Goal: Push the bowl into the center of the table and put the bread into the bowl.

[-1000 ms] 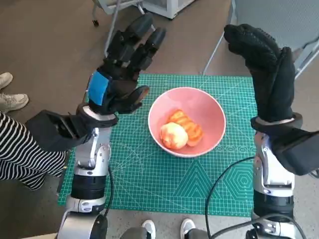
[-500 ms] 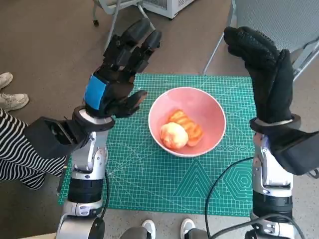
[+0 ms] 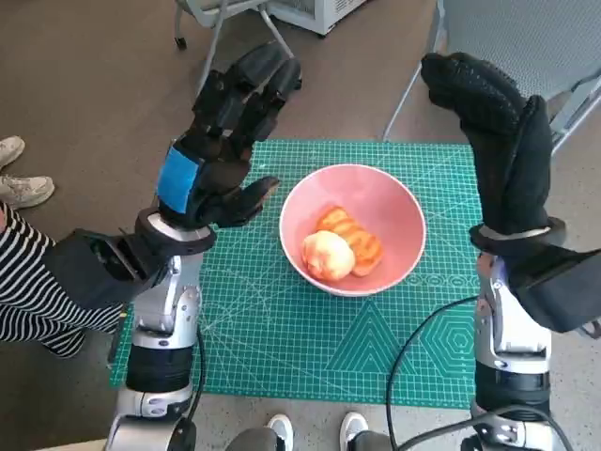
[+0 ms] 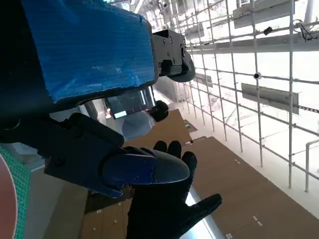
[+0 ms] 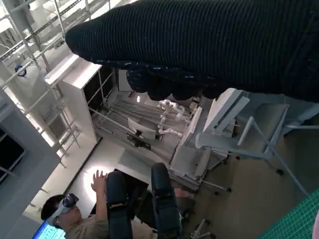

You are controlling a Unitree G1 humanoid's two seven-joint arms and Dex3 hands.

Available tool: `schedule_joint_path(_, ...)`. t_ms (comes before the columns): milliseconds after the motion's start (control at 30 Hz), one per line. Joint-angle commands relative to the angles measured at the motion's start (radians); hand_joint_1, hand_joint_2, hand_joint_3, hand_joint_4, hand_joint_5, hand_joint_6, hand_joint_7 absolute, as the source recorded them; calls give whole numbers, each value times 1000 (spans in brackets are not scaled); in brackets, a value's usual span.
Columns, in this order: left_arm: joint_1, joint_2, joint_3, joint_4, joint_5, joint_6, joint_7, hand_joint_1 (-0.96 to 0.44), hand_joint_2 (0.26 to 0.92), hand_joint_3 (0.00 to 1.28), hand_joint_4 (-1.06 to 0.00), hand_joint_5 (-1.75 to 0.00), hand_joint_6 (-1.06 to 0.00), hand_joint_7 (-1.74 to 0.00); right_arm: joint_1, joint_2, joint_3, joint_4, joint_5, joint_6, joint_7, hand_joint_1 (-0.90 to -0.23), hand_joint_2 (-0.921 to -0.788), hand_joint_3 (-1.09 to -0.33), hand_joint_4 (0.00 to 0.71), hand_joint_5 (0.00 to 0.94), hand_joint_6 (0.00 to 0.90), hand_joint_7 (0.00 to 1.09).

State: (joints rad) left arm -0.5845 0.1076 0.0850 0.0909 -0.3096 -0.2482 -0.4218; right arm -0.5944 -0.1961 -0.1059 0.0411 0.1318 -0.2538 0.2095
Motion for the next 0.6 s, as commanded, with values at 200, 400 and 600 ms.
schedule_joint_path(200,17,10,-14,-29,23,17,19,-570,920,264,-155,-3,1,-613,41,-2,5,-18,-9,21,-2,-723,-921,-748,218,5,71,541)
schedule_joint_path(400,20,12,-16,-35,30,21,23,-555,920,259,-158,-5,1,-625,47,-1,5,-18,-9,19,-3,-727,-921,-747,219,5,70,543)
schedule_joint_path(600,19,13,-9,-35,20,37,23,-543,920,259,-158,-5,1,-640,49,5,6,-13,-8,17,-5,-731,-921,-744,217,4,68,545)
